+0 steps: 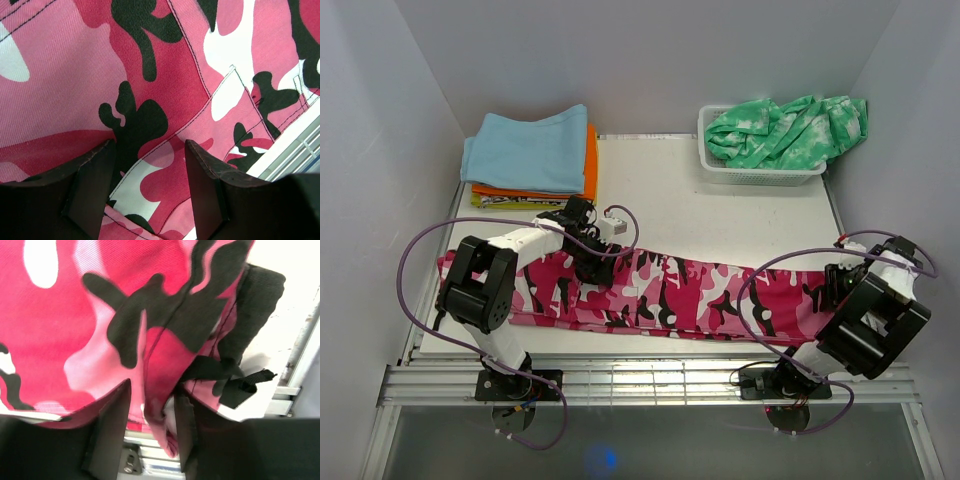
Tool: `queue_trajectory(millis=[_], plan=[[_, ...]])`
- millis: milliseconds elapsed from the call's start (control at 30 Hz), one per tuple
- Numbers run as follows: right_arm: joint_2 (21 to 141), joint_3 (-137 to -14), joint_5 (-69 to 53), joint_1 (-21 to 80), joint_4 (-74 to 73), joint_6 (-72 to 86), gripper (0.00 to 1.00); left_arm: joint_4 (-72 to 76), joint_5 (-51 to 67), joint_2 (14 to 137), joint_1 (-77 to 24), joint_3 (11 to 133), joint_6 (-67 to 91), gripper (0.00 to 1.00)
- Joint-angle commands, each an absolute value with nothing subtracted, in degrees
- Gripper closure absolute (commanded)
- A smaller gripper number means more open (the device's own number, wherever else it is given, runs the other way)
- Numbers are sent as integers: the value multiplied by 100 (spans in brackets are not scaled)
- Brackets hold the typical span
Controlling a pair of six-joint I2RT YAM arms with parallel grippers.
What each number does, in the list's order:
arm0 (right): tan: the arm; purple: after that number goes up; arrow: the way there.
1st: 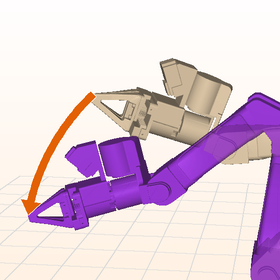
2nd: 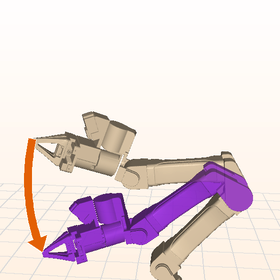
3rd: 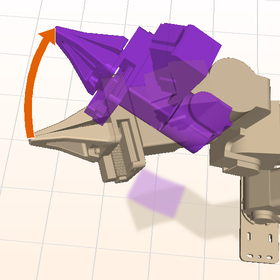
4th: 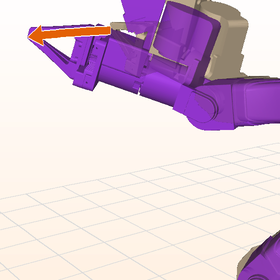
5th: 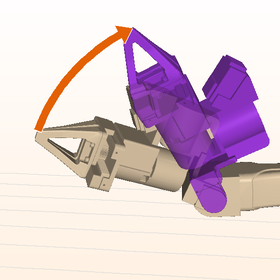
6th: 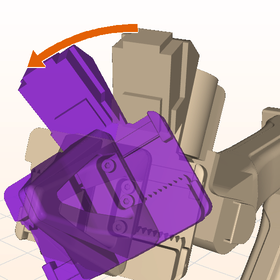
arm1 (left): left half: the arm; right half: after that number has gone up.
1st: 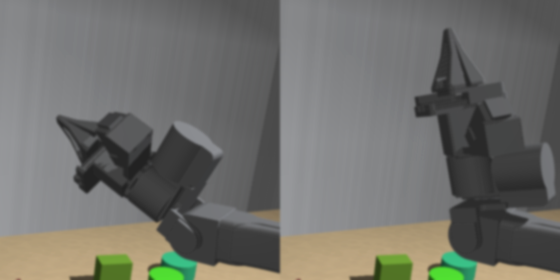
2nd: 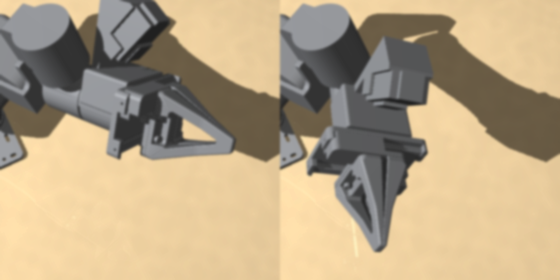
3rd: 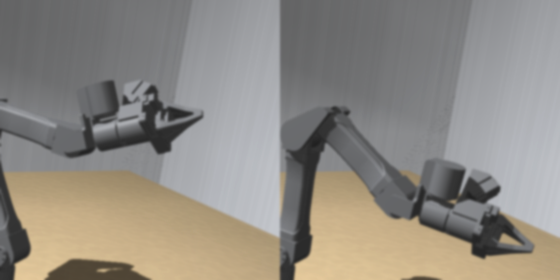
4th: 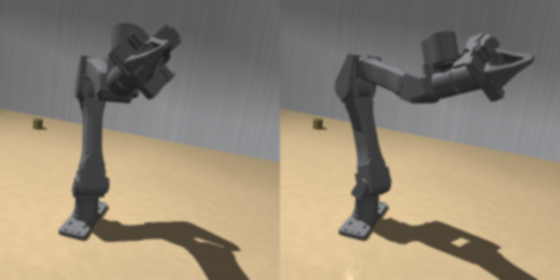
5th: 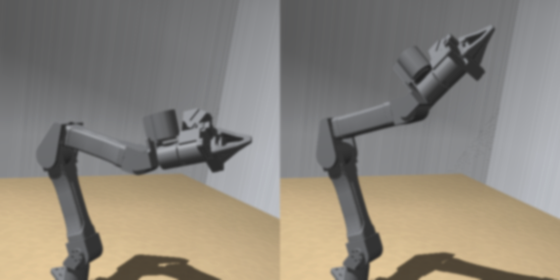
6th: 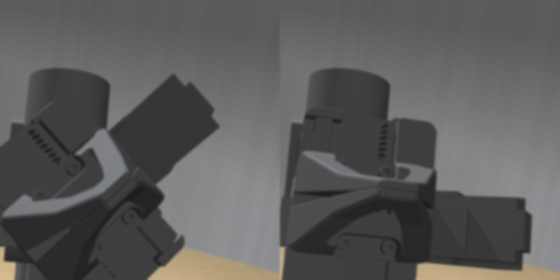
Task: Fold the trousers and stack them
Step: Fold the trousers
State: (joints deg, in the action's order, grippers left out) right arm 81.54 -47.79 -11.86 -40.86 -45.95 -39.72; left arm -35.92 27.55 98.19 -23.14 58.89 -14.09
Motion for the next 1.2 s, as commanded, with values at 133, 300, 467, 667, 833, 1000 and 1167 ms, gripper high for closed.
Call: queue_trajectory(millis=[133, 300, 467, 667, 833, 1000, 1167], plan=[[7778, -4913, -1134, -4069, -4983, -4192, 86, -3560, 2865, 9932, -2329, 6029, -1389, 31], [7778, -5018, -1108, -4069, -5010, -4157, 92, -3568, 2848, 9949, -2329, 6038, -1397, 31], [7708, -5159, -1028, -4069, -5124, -4166, 92, -3568, 2821, 9888, -2329, 6012, -1389, 31], [7708, -5239, -941, -4069, -5212, -4175, 92, -3604, 2830, 9791, -2329, 5977, -1389, 31], [7867, -4931, -879, -4078, -4834, -4104, 92, -3735, 2795, 9765, -2329, 6064, -1476, 31], [7515, -5141, -765, -4087, -5088, -4218, 92, -3832, 2690, 9738, -2329, 6073, -1565, 31], [7155, -5457, -721, -4350, -5405, -4561, 92, -3841, 2619, 9695, -2329, 5994, -1521, 31]])
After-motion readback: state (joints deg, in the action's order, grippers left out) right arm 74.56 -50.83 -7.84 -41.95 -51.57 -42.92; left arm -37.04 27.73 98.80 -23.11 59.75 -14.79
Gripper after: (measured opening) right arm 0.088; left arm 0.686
